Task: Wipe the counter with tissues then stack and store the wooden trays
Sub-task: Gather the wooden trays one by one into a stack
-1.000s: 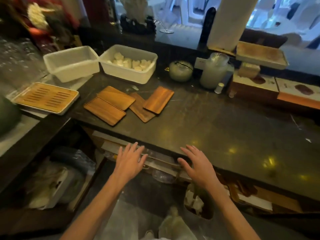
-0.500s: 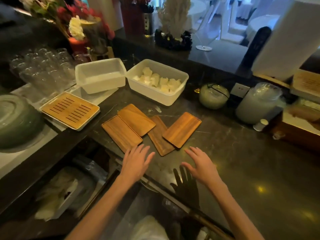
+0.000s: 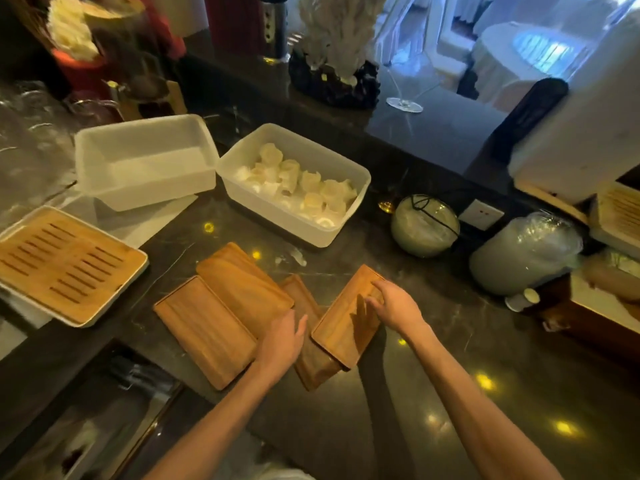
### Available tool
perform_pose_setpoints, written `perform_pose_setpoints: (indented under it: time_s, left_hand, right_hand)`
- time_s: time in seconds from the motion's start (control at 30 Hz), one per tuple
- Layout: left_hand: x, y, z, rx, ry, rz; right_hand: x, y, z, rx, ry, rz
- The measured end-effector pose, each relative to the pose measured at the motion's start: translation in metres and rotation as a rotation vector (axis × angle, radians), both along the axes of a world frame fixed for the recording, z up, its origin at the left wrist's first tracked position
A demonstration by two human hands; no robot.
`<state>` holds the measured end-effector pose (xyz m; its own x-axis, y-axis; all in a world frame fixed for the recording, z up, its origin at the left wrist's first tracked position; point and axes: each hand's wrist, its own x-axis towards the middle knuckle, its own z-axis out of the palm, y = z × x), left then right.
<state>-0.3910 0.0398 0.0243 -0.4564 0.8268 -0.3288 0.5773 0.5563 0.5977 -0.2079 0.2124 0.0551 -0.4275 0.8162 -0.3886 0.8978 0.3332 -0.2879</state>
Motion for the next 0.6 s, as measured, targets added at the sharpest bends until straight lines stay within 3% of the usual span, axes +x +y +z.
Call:
perform_pose_setpoints:
  time_s: [0.27, 0.47, 0.6]
  left_hand:
    - [0.023, 0.033, -0.038, -0.302, -0.046, -0.010]
    - [0.041, 0.034, -0.050, -0.351, -0.283, 0.194]
    - [0.050, 0.028, -0.049, -0.230, -0.396, 0.315]
  right_hand:
    - [-0.021, 0.066, -0.029, -0.101, -0.082, -0.080]
    - [-0.009, 0.080, -0.059, -0.088, -0.083, -0.060]
    - [0.015, 0.082, -0.052, -0.094, 0.057, -0.205]
